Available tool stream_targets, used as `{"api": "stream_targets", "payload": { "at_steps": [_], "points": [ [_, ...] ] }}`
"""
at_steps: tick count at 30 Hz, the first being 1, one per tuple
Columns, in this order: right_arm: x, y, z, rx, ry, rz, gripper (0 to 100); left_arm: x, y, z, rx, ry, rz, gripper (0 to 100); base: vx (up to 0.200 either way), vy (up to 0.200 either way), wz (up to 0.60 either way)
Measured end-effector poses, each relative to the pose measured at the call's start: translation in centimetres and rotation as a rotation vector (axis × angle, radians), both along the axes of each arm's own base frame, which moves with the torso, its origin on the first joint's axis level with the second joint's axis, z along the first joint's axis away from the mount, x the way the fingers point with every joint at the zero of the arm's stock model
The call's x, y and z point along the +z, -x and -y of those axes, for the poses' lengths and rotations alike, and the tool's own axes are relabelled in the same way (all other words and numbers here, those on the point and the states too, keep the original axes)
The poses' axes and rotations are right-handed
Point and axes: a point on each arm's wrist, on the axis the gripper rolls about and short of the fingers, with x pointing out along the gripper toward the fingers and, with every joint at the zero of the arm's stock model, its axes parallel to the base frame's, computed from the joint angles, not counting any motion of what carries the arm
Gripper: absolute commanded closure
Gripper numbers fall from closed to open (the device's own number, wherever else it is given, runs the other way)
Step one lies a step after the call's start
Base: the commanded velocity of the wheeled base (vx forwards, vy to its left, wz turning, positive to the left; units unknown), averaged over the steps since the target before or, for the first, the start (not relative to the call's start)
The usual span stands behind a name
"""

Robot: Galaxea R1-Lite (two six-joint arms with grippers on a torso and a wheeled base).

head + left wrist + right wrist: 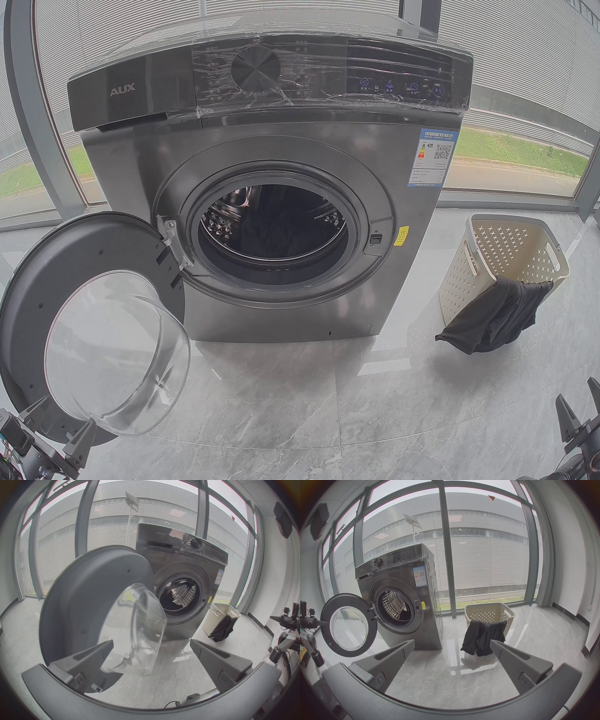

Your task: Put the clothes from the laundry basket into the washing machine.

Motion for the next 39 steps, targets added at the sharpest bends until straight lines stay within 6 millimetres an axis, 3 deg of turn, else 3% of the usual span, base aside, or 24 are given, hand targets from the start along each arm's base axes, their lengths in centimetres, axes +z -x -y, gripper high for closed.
{"api": "stream_targets", "payload": {
  "at_steps": [18,22,32,39],
  "points": [
    [-1.3,1.2,-0.1,-0.013,0.069,0.023,0,-1.0,3.0,0.0,0.135,-0.025,0.233,0,0.0,0.0,0.0],
    [-1.3,1.3,-0.1,-0.002,0.072,0.035,0,-1.1,3.2,-0.1,0.192,-0.08,0.242,0,0.0,0.0,0.0],
    [-1.4,1.4,-0.1,0.007,0.076,0.045,0,-1.8,3.2,0.2,0.078,-0.097,0.199,0,0.0,0.0,0.0],
    [-1.4,1.4,-0.1,0.008,0.075,0.046,0,-1.8,3.3,0.1,0.104,-0.055,0.195,0,0.0,-0.2,0.0]
  ]
}}
